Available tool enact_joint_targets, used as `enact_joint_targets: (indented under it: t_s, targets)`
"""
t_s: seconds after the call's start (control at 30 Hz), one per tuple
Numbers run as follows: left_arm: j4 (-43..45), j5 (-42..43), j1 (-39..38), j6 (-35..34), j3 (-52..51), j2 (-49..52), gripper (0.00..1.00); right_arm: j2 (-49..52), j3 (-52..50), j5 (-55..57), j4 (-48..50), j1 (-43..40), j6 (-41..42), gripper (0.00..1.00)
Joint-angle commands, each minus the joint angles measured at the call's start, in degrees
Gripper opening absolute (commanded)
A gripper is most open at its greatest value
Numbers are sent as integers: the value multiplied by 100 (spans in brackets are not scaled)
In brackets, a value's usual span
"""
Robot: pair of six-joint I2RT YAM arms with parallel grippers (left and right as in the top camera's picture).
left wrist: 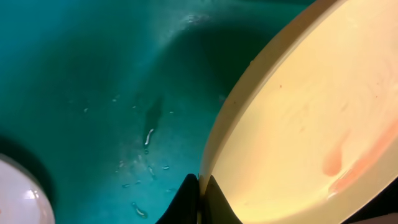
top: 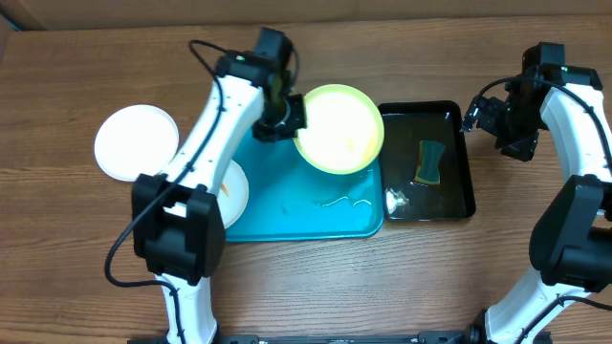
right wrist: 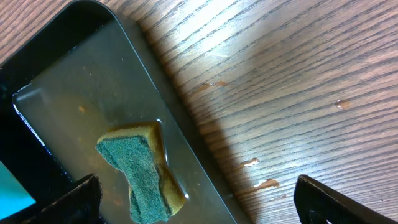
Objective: Clean dirty plates on tray and stack at the side
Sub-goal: 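Lift the yellow plate with the left gripper and tilt it upward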
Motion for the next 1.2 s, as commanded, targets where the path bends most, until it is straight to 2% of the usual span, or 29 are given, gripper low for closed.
enact_joint_targets:
  t_s: [0.0,0.27,0.8,0.97,1.17]
  targets:
    - [31,-505,-334,-177,323,-164,4,-48,63,-33,13,7,-11,100]
    - [131,-1161,-855,-426,542,-164,4,-48,63,-33,15,7,-13,100]
    - [1045,-2544,-1733,-452,542,-164,4,-48,63,-33,13,7,-11,100]
    - [1419,-3381,-2068,37,540,-164,4,-48,63,-33,13,7,-13,100]
    - [1985,-4942,-2680,1023,540,-164,4,-48,63,-33,13,7,-13,100]
